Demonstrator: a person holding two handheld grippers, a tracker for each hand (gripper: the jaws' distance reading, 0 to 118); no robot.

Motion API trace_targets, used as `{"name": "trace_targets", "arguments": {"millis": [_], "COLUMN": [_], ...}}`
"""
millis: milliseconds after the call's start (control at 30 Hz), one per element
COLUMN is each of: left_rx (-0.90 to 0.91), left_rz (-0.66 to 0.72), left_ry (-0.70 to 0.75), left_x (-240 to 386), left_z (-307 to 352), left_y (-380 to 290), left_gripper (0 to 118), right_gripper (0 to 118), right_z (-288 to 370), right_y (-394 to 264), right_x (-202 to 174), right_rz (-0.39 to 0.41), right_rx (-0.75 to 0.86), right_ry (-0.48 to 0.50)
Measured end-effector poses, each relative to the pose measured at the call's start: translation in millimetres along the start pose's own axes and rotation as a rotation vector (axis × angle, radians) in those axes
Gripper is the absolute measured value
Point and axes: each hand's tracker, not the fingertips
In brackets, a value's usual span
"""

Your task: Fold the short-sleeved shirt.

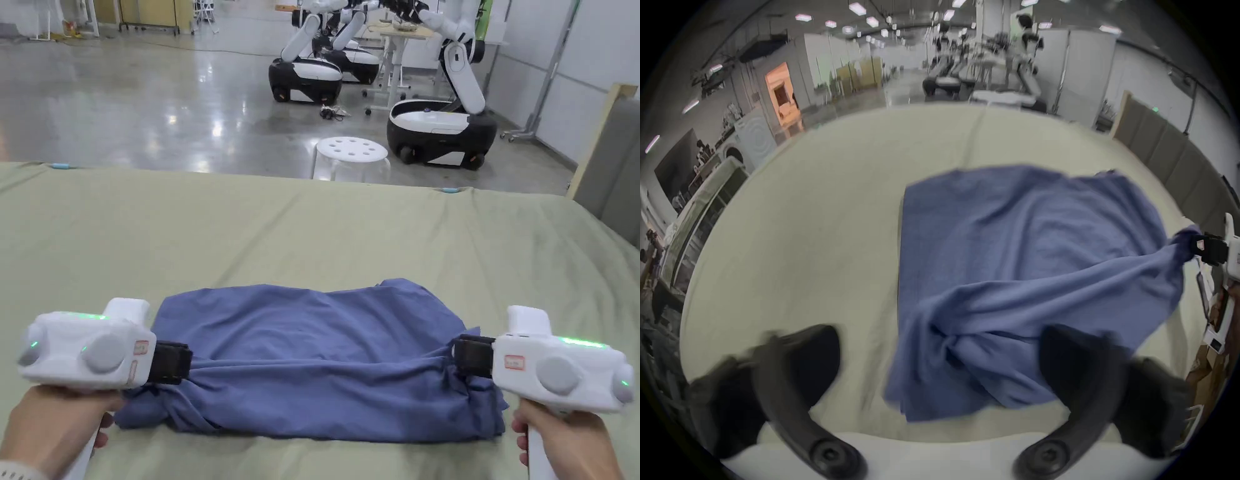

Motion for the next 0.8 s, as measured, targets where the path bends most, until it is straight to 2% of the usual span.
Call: {"name": "trace_targets", "arguments": {"millis": [67,167,233,267,300,333,367,400,433,467,500,633,667,700,733,767,800], "left_rx": [0.160,0.382,0.433,0.412,0.392,0.381,0.356,0.314,0.287,0.287,0.244,0.205,0.156,0.094,0.085,0.059,0.050], "left_rz": [-0.004,-0.019,0.002,0.006,0.011,0.024,0.037,0.039,0.025,0.033,0.049,0.017,0.006,-0.004,-0.007,-0.012,-0.005], "left_ry": [0.030,0.046,0.094,0.110,0.097,0.088,0.086,0.107,0.136,0.090,0.051,0.097,0.090,0.091,0.098,0.110,0.124], "left_x": [12,20,28,32,26,27,28,25,22,18,15,4,2,-1,-6,-12,-18], "left_z": [41,102,116,118,122,120,116,111,106,100,92,68,60,49,38,21,7], "left_y": [-33,-87,-125,-143,-145,-155,-164,-165,-166,-167,-166,-148,-139,-131,-125,-116,-109], "left_gripper": [115,116,116,111,102,80,31,1,0,0,0,0,9,36,77,104,102], "right_gripper": [99,99,98,85,60,28,4,4,4,4,4,4,4,4,4,4,4], "right_z": [42,107,133,141,147,151,153,151,151,149,147,140,139,138,137,136,135], "right_y": [-11,-50,-76,-88,-99,-107,-115,-119,-123,-125,-126,-128,-127,-126,-125,-124,-122], "right_x": [-9,-27,-38,-43,-45,-47,-49,-51,-50,-47,-48,-47,-46,-44,-43,-41,-39], "right_rz": [0.053,0.115,0.143,0.134,0.119,0.097,0.078,0.062,0.060,0.028,0.008,0.021,0.018,0.016,0.017,0.020,0.022], "right_rx": [0.111,0.310,0.349,0.340,0.343,0.348,0.354,0.360,0.353,0.318,0.301,0.283,0.277,0.270,0.263,0.257,0.253], "right_ry": [0.048,0.142,0.113,0.108,0.115,0.116,0.091,0.056,0.067,0.116,0.113,0.100,0.100,0.101,0.096,0.089,0.084]}}
